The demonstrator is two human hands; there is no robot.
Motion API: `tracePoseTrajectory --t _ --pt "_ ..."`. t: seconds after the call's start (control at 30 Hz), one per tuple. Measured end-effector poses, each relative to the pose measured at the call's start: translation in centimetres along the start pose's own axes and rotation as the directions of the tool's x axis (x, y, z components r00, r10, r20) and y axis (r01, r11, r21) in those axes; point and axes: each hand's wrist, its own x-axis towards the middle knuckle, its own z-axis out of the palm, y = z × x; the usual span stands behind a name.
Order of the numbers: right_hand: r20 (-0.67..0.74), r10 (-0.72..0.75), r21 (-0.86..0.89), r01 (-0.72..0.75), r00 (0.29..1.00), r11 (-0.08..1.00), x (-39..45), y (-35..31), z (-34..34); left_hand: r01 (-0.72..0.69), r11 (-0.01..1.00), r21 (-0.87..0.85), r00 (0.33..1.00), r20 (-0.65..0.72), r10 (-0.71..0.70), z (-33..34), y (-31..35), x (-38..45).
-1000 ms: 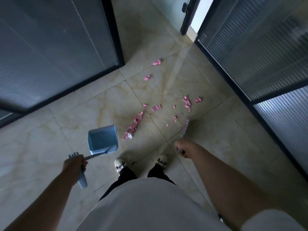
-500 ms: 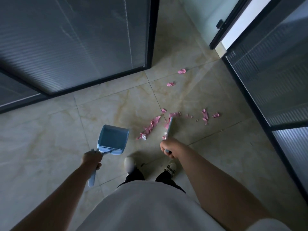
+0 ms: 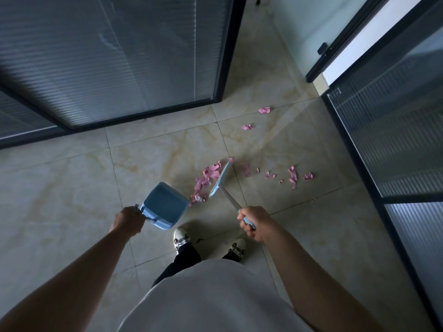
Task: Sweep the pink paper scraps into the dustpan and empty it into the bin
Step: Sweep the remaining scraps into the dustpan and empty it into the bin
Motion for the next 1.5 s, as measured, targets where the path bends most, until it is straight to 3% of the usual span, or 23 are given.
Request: tracePoseTrajectory --t 0.33,0.6,0.8,0.93,1.1,1.33,1.5 --pt "-0.23 -0.111 -0.207 0.063 0.967 0.976 1.7 -0.1 -6.8 -0.035 0.994 0.104 0.999 0.003 0.035 0.1 0.7 1.2" --pt "-0.361 -0.131 -0.286 0.024 0.923 0.958 5.4 -2.4 -11.7 -0.018 0.981 0.194 0.999 -0.043 0.027 -0.6 -1.6 2.9" --pt "-0.41 -0.069 -0.377 -0.1 0.909 0.921 7.6 -2.7 -13.8 -0.076 0.947 0.312 0.994 -0.048 0.096 -1.0 -3.0 3.9" --pt "-0.392 -0.026 -0.446 -0.165 0.92 0.88 8.8 -2.5 -11.7 -0.134 0.893 0.43 0.989 -0.002 0.15 -1.6 -4.0 4.7" --pt "-0.313 -0.037 -0.494 -0.129 0.949 0.86 8.7 -3.9 -5.9 -0.162 0.852 0.498 0.985 0.032 0.168 -2.0 -3.5 5.4" --pt "-0.159 -0.103 -0.751 -0.053 0.982 0.658 6.4 -3.7 0.9 -0.192 0.893 0.407 0.981 0.057 0.185 -1.6 -1.6 6.9" --pt "-0.1 -0.104 -0.838 -0.027 0.99 0.545 5.2 -3.2 3.0 -0.187 0.922 0.339 0.982 0.071 0.173 -0.7 -1.0 7.5"
